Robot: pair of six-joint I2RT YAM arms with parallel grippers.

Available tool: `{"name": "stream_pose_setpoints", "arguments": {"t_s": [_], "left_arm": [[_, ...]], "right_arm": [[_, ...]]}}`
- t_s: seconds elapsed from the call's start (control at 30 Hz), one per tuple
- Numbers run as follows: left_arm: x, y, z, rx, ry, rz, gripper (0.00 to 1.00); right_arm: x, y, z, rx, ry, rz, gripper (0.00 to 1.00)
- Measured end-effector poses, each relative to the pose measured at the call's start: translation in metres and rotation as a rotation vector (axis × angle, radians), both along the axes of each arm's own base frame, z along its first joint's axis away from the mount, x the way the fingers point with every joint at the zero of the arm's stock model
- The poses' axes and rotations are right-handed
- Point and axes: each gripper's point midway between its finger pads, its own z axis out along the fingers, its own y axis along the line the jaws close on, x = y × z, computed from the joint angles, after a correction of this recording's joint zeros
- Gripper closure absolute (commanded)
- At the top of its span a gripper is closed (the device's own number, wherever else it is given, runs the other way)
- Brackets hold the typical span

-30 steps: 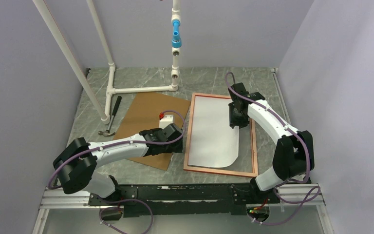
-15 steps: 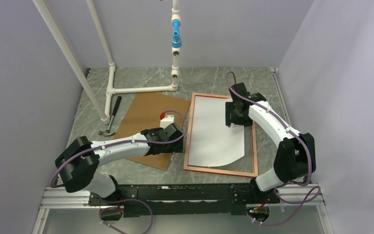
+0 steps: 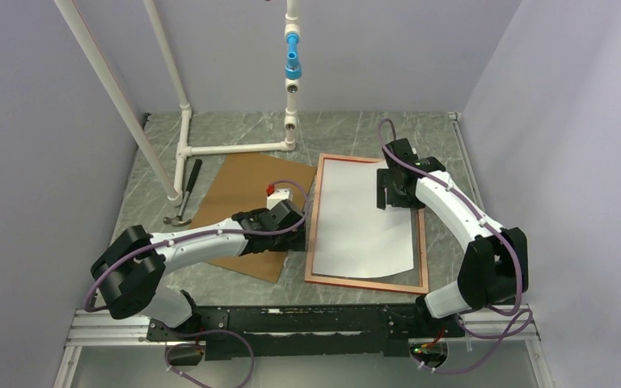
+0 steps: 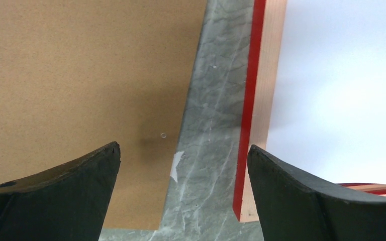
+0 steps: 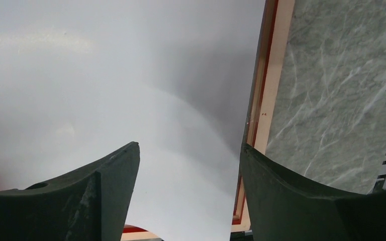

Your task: Put the photo into the frame

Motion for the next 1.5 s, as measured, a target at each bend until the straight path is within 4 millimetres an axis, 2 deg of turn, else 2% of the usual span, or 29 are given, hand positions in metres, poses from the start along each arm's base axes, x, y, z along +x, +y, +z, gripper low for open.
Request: {"name": "stream_pose_setpoints", "arguments": {"t_s": [0.3, 0.5, 0.67, 0.93, 1.13, 1.5], "left_arm": [[0.001, -0.016, 0.003, -0.079, 0.02, -0.034, 0.01], [0.0, -0.025, -0.002, -0.127, 0.046, -0.059, 0.01], [-0.004, -0.036, -0.009, -0.182, 0.089, -0.088, 0.01], [-0.009, -0.057, -0.017, -0.262, 0.145, -0.131, 0.01], [-0.012, -0.079, -0.013, -0.367, 0.177, -0.163, 0.03], [-0.017, -0.114, -0.009, -0.536, 0.238, -0.217, 0.06]], "right_arm": [[0.001, -0.006, 0.01, -0.023, -0.041, -0.015, 0.16], [0.002, -0.007, 0.021, -0.009, -0.094, -0.026, 0.09], [-0.001, 0.0, 0.02, 0.051, -0.108, -0.018, 0.07], [0.0, 0.016, 0.018, 0.242, -0.102, -0.011, 0.07], [0.005, 0.026, 0.029, 0.355, -0.135, 0.002, 0.07], [0.0, 0.031, 0.021, 0.415, -0.112, 0.009, 0.07]]}}
